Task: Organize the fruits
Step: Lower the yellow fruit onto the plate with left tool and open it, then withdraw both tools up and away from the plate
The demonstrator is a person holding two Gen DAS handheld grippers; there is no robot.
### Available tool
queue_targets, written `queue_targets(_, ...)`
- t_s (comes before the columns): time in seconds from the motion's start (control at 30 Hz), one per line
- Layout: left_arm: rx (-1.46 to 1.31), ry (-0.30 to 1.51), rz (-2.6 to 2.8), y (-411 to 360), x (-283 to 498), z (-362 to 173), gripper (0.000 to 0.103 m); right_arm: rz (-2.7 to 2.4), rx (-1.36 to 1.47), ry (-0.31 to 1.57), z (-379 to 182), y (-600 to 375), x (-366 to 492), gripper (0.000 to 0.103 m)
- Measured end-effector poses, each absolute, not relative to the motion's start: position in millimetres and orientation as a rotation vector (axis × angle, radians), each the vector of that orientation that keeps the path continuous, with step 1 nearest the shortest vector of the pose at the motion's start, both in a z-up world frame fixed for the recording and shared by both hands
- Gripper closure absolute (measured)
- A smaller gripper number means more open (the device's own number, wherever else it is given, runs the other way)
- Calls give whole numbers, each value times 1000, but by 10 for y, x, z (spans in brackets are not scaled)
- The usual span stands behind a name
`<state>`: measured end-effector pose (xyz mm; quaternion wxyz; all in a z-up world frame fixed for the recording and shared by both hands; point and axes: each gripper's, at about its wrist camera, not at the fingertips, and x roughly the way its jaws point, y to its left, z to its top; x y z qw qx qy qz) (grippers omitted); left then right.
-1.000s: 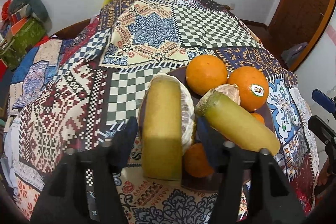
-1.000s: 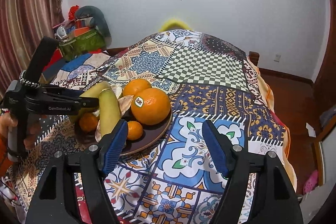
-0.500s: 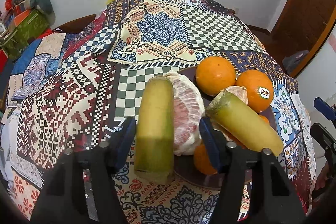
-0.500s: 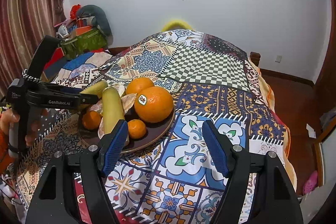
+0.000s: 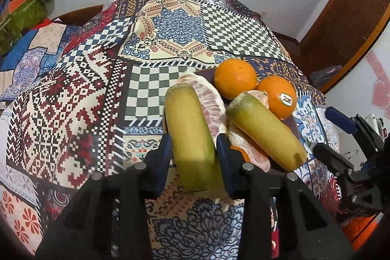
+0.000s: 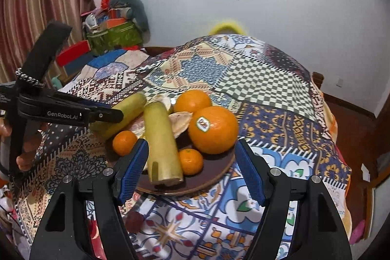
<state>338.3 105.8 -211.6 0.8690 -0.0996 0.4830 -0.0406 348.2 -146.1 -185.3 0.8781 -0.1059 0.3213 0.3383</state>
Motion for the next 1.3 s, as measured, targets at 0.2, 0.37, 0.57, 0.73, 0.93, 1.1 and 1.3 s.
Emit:
queue_targets(0.2, -195, 994, -52, 990, 3403, -2142, 66, 705, -217, 677, -1859, -1477, 3473, 33)
queue_targets(0.37, -168, 1005, -58, 984, 3409, -2176, 63, 700, -209, 681, -1847, -1504, 3456, 33)
queue_targets(0.57, -203, 1028, -71, 1027, 3408, -2190, 51, 695, -211, 673, -1814, -1538, 3420, 33)
queue_targets(0.73, -171, 1013, -51, 1004, 3366, -2134, 49, 693, -209, 673, -1800, -1542, 3402, 33)
queue_targets(0.93, -165, 970, -24, 1035, 3204, -1951, 49, 691, -206, 672, -1747, -1551, 3328, 33)
queue_targets(1.1, -138, 904, -12, 971, 2908, -1681, 49, 685, -202, 651, -1593, -1587, 3170, 33)
queue_targets(1.3, -149, 823, -33, 855, 2474, -1354, 47, 672, -180, 632, -1414, -1683, 2943, 33)
